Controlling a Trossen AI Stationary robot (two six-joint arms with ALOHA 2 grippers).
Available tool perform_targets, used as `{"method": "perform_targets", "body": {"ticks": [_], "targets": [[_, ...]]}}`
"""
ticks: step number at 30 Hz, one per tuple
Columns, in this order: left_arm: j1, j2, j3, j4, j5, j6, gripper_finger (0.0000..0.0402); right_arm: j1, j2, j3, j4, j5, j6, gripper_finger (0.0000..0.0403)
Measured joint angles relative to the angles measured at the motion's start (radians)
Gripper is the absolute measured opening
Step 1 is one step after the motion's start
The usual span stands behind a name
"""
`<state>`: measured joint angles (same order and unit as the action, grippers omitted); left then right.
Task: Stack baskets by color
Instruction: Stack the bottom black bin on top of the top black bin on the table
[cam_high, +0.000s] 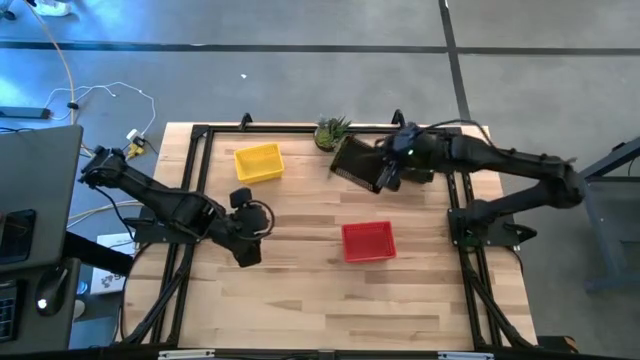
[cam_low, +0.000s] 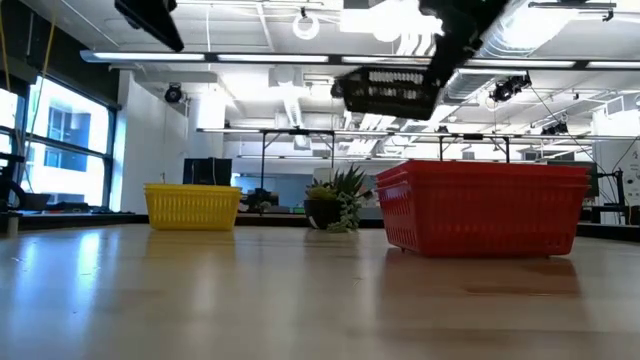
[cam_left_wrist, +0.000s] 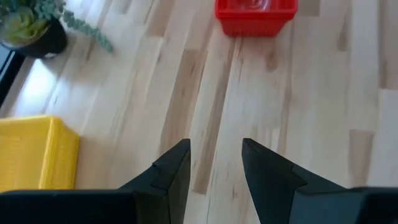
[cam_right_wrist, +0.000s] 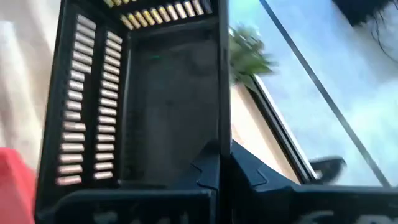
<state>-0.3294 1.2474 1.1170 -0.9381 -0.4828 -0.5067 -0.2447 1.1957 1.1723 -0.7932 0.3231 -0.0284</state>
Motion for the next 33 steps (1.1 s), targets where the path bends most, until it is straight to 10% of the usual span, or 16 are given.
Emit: {"method": "perform_targets", "body": {"ticks": [18,33], "targets": [[0.095,-0.065,-0.200,0.222,0.088,0.027,0.0131,-0.587,-0.068,-0.058,-0.133,-0.493,-0.362,0.0000],[0.316,-0.070,-0.267,0.446,0.337,0.372,0.0131,-0.790,0.085,-0.058,-0.226,-0.491,-0.529,0.0000]]}}
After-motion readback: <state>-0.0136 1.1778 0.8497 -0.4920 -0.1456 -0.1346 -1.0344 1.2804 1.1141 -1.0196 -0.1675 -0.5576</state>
